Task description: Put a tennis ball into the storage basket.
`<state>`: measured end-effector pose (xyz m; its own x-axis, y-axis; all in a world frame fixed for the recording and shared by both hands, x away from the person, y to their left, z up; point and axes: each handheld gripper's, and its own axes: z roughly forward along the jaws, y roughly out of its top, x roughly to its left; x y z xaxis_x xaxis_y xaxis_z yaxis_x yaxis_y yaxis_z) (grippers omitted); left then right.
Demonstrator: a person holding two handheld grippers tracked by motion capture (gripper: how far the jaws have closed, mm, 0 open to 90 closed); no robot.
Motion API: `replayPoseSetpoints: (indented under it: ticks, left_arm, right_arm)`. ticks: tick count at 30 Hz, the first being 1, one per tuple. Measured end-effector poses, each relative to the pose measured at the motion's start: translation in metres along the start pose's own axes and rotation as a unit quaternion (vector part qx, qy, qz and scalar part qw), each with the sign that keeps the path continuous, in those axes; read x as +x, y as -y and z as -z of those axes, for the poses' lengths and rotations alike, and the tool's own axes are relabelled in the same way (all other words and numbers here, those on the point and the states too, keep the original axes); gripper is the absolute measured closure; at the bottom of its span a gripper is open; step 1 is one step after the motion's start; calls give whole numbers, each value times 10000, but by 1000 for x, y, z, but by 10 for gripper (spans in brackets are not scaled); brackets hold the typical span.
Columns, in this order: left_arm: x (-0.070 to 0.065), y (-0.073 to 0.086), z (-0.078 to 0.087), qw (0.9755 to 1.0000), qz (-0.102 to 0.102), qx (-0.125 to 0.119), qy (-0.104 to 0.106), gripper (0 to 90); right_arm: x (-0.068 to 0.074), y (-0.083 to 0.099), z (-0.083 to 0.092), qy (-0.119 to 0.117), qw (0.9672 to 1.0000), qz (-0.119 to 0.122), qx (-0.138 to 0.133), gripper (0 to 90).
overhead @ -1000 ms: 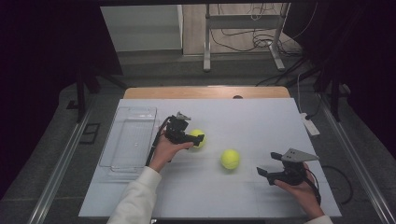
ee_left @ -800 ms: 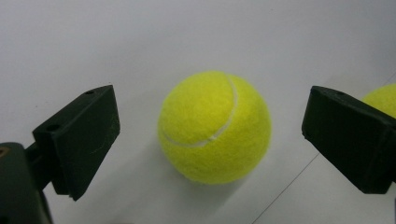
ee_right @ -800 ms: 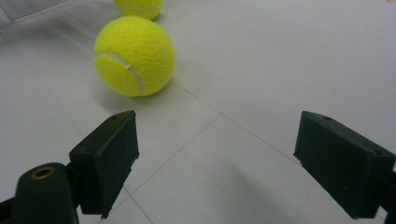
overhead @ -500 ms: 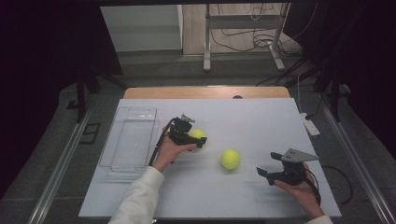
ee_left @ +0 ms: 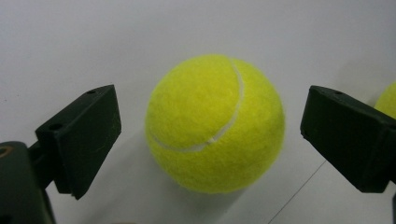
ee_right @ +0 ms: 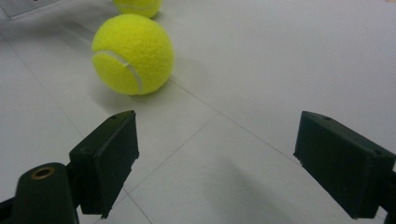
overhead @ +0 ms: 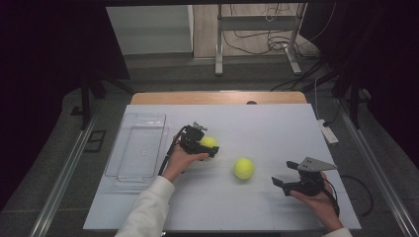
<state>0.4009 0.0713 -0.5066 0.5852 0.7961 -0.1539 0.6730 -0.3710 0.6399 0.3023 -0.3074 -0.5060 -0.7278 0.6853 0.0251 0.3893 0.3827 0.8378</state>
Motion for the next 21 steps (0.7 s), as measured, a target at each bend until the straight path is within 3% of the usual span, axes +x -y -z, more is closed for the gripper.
replayPoseSetpoints:
  ticks: [6,12,21]
  left_arm:
    - [-1,1,-2,10000,-16,76,-50,124]
    - [-2,1,-1,10000,27,30,-58,248]
    - [-4,2,0,9998,-141,31,-119,262]
  right_arm:
    - [0,0,0,5,10000,3,-1,139]
    - [0,0,0,13,10000,8,-6,139]
    - [0,0,1,21,10000,11,-8,139]
